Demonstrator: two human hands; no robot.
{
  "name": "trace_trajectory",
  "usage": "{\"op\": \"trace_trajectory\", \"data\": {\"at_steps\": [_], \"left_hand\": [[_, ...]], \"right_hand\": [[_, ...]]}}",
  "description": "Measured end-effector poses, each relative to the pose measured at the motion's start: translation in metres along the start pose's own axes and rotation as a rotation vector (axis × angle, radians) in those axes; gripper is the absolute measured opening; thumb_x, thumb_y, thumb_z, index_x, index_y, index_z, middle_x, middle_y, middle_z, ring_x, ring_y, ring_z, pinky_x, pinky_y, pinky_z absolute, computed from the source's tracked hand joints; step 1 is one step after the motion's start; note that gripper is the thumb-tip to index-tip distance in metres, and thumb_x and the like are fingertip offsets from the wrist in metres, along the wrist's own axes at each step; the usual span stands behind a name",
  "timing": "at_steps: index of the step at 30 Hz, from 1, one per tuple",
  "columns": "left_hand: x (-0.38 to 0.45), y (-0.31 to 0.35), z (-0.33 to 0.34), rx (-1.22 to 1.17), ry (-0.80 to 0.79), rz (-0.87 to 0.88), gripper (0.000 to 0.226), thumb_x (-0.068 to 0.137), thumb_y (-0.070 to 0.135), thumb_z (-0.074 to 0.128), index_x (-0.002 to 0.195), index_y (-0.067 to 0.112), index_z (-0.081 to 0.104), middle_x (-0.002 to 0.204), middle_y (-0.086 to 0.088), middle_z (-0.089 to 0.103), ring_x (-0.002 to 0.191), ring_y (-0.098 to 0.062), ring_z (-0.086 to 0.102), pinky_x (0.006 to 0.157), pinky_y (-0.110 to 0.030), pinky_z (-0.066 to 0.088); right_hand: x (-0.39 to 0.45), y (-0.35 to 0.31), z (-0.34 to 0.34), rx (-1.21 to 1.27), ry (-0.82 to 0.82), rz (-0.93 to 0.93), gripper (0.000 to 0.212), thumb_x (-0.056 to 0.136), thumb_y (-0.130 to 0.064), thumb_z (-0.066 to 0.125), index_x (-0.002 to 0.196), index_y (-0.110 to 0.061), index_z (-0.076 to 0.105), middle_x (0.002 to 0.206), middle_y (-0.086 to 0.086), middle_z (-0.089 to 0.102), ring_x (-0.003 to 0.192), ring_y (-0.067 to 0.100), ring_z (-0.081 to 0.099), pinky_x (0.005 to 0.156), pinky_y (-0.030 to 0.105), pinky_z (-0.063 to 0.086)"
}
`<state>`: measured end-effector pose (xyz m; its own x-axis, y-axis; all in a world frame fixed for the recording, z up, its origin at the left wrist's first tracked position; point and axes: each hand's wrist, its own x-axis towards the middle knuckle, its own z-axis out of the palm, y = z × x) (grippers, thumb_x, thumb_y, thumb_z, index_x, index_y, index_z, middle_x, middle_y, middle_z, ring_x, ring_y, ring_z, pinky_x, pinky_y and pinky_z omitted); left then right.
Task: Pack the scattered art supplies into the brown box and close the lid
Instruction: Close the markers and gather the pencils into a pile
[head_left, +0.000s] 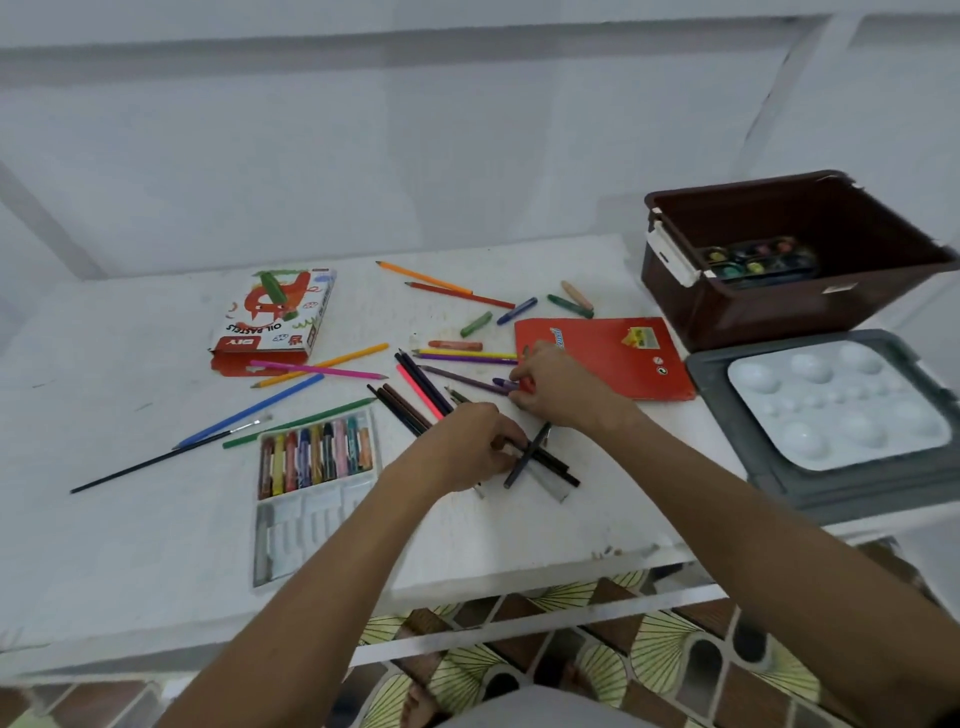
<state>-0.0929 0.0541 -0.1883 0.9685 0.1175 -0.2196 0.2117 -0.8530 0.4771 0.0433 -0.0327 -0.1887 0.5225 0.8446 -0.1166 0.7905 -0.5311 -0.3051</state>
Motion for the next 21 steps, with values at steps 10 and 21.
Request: {"op": "trace_trajectory", "data": {"at_steps": [10, 21], "left_hand": [[-0.001, -0.006, 0.000, 0.078, 0.014, -0.014, 0.019, 0.089, 0.017, 0.059, 0.105, 0.019, 0.069, 0.094, 0.002, 0.056, 0.088, -0.016, 0.058, 0.071, -0.023, 0.044], [-0.047, -0.044, -0.053, -0.510, 0.338, -0.212, 0.009, 0.079, 0.015, 0.074, 0.087, 0.020, 0.073, 0.085, 0.008, 0.072, 0.078, -0.010, 0.068, 0.076, -0.029, 0.056]], "right_hand": [[0.011, -0.001, -0.005, 0.125, -0.034, 0.034, 0.022, 0.080, -0.023, 0.073, 0.096, -0.007, 0.073, 0.102, 0.006, 0.061, 0.084, 0.015, 0.057, 0.070, 0.025, 0.046], [0.013, -0.039, -0.012, 0.557, 0.093, -0.058, 0.019, 0.086, -0.022, 0.066, 0.102, -0.013, 0.070, 0.094, -0.003, 0.070, 0.086, 0.005, 0.061, 0.068, 0.007, 0.040]]}}
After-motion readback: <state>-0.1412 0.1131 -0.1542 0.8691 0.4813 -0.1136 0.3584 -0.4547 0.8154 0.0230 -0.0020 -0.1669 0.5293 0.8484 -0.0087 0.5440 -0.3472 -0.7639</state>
